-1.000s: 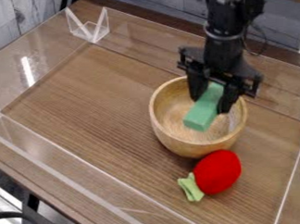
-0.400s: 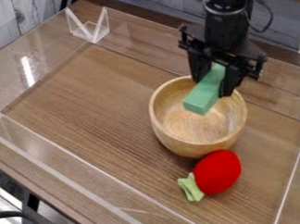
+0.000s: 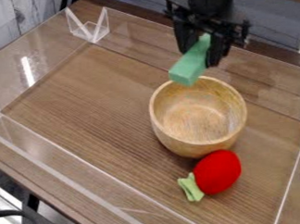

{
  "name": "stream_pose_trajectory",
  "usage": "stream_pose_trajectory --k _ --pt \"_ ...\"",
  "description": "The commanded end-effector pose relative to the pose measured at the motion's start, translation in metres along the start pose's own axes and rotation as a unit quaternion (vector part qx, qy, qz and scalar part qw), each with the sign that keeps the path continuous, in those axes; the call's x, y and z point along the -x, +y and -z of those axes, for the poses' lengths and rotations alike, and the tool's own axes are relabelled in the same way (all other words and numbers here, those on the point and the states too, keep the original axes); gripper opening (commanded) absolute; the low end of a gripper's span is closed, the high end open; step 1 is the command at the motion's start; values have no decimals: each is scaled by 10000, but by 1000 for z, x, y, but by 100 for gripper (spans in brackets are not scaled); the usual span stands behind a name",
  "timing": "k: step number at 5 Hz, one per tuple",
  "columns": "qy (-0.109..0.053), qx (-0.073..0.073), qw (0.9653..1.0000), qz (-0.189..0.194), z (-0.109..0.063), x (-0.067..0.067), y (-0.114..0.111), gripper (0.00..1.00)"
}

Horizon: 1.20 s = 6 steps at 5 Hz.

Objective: Remove the green block from the brown bowl and put it on the table

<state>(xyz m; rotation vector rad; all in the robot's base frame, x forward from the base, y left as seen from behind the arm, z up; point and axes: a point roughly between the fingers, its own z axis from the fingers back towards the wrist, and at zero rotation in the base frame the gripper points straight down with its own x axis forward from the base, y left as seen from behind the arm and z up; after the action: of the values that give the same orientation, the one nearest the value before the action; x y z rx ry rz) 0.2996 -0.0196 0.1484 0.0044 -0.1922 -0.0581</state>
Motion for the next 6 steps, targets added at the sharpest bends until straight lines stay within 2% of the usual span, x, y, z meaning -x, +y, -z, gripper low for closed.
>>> stream_pose_trajectory --k 1,3,4,5,6 --pt "-441 -221 9982 -354 -25 -7 29 0" --pt "-366 -428 9983 -130 -11 12 104 0" --pt "-337 -466 9982 -156 2 10 118 0" --pt "-351 -487 9981 -146 17 -2 125 0" --pt "-372 -481 9981 92 32 -13 129 0"
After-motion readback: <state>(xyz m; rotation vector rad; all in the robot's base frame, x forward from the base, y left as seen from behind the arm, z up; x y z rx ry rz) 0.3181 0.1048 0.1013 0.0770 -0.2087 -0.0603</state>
